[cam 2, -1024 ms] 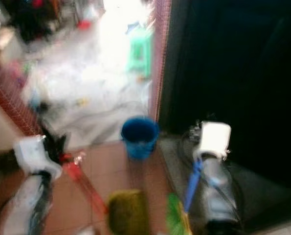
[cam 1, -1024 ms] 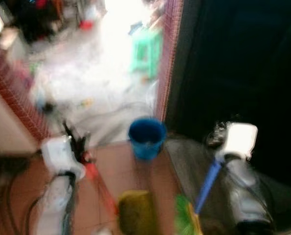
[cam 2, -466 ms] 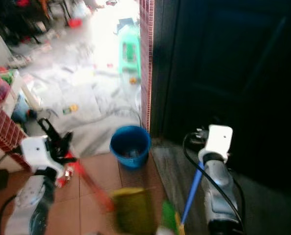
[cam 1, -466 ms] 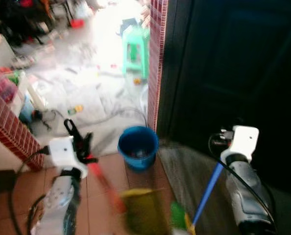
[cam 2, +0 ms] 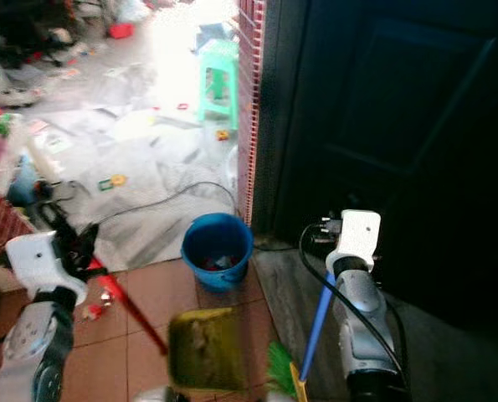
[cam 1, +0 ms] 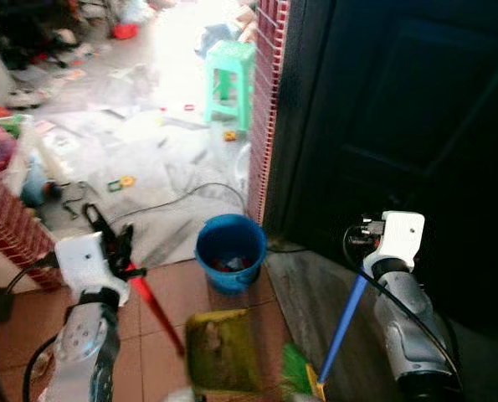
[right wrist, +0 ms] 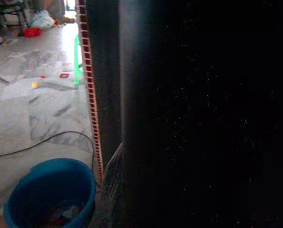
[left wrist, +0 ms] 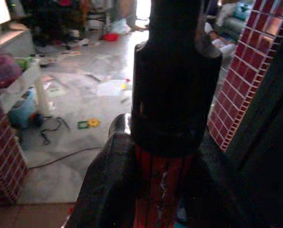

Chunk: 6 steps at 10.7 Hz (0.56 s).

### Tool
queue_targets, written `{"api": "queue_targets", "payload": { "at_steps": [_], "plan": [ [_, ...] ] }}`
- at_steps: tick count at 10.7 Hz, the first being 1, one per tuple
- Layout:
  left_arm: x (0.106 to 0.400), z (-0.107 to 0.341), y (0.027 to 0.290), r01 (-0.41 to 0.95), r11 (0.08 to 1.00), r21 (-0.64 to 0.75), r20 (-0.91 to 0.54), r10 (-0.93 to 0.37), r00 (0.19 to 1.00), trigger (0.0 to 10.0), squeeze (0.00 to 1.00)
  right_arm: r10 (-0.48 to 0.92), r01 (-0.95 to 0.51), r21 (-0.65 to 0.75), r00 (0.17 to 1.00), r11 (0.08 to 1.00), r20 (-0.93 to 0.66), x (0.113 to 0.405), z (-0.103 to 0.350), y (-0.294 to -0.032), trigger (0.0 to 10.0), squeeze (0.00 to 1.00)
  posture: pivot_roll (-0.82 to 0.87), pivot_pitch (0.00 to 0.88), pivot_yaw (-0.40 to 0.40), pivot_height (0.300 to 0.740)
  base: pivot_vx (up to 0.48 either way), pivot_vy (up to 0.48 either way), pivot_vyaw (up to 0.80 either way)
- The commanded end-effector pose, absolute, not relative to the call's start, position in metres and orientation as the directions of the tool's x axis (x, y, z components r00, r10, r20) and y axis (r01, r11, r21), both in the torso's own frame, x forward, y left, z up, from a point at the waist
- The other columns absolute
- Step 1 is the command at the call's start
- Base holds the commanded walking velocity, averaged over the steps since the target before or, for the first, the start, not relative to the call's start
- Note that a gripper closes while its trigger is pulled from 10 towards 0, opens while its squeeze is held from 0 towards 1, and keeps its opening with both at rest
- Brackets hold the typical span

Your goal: Sweep floor

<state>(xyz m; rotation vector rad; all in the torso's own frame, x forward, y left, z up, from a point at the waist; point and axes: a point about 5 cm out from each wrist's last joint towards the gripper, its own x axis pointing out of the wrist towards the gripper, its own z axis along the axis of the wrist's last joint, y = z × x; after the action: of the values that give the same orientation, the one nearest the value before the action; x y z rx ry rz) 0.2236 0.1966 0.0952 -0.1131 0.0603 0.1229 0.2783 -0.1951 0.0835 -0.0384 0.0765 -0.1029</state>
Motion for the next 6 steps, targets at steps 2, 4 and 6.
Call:
{"api": "queue_targets", "payload": {
  "at_steps": [2,4,6],
  "plan": [
    [0.226,0.113,0.200,-0.162,0.983,-0.081,0.008,0.163,0.987,10.0,0.00,-0.097,0.094,-0.099,0.995,0.991,-0.025,0.286,0.095,-0.198,10.0,0.00,-0.03,0.000,-0.036,0.740,0.000,0.000,0.00],
    [0.228,0.125,0.203,-0.199,0.979,-0.050,0.063,0.202,0.977,10.0,0.00,-0.083,0.080,-0.099,0.996,0.992,-0.027,0.289,0.094,-0.197,10.0,0.00,-0.03,0.000,-0.044,0.740,0.000,0.000,0.00],
    [0.235,0.153,0.207,-0.242,0.968,-0.073,0.144,0.250,0.958,10.0,0.00,-0.071,0.068,-0.103,0.997,0.992,-0.030,0.293,0.094,-0.196,10.0,0.00,-0.01,0.000,-0.059,0.740,0.000,0.000,0.00]
  ]
}}
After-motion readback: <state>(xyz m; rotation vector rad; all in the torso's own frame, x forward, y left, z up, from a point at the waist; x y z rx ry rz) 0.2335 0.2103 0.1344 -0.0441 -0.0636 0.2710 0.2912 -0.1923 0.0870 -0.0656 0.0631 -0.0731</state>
